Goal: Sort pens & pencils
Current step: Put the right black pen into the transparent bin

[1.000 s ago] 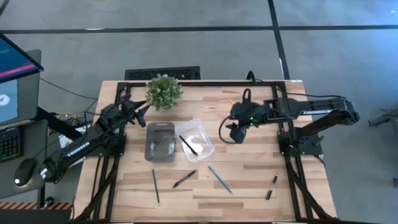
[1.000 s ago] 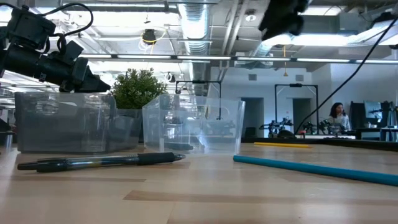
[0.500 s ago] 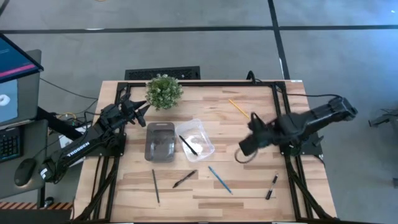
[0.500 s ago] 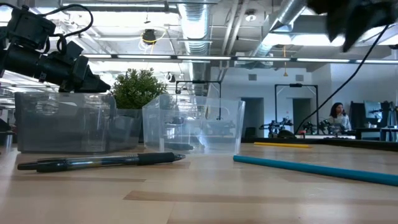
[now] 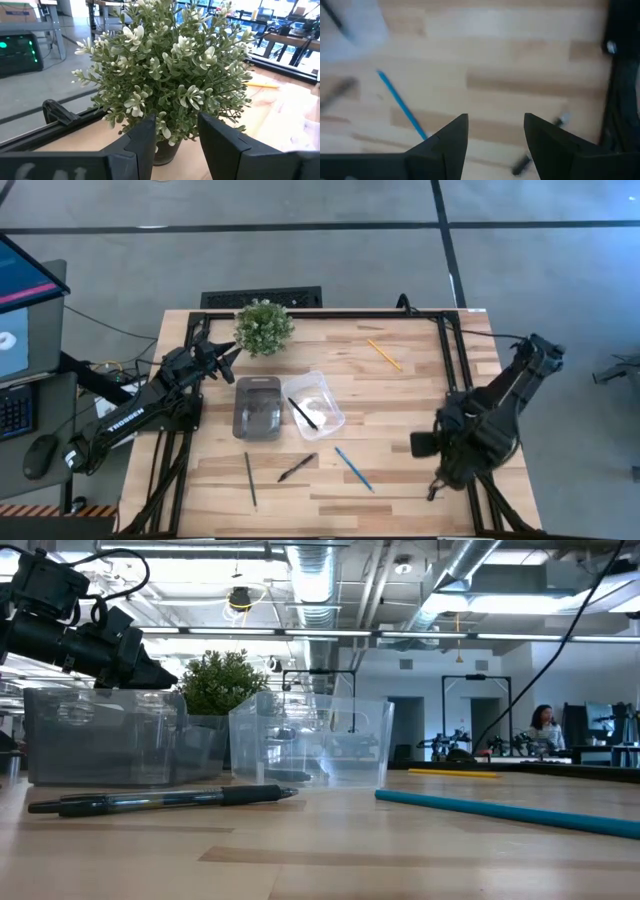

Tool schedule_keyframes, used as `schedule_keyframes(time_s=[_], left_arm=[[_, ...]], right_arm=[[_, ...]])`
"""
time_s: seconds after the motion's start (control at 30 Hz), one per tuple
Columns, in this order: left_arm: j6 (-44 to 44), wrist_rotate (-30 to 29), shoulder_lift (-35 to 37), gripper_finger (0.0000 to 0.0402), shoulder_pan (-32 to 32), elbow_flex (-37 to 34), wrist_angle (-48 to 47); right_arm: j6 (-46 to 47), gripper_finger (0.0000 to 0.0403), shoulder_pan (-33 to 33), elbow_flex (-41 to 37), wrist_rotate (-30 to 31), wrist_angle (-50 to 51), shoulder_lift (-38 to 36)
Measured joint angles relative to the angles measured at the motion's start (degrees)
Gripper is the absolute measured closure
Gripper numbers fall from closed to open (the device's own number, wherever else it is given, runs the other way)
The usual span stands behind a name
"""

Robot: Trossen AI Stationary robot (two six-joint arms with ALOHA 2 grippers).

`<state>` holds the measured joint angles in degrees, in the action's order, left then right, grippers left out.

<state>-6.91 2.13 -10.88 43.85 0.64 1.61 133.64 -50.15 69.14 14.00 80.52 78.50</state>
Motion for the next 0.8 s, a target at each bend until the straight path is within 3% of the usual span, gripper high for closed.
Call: schedule_keyframes(time_s=[0.4,0.63,0.8], left_arm=[[-0.2,0.0,0.0,0.0267,0.0,0.0,0.0],[-0.2,0.0,0.0,0.0267,0.0,0.0,0.0],[-0.2,0.0,0.0,0.0267,0.0,0.0,0.0]], right_arm=[[0.0,0.0188,-0.5,0.0,-15.3,-2.9,13.3],[-0.1,0.0188,-1.5,0.0,-15.7,-11.7,18.5],[0.8,0.0188,-1.9,0.0,-20.8,-12.9,22.3]])
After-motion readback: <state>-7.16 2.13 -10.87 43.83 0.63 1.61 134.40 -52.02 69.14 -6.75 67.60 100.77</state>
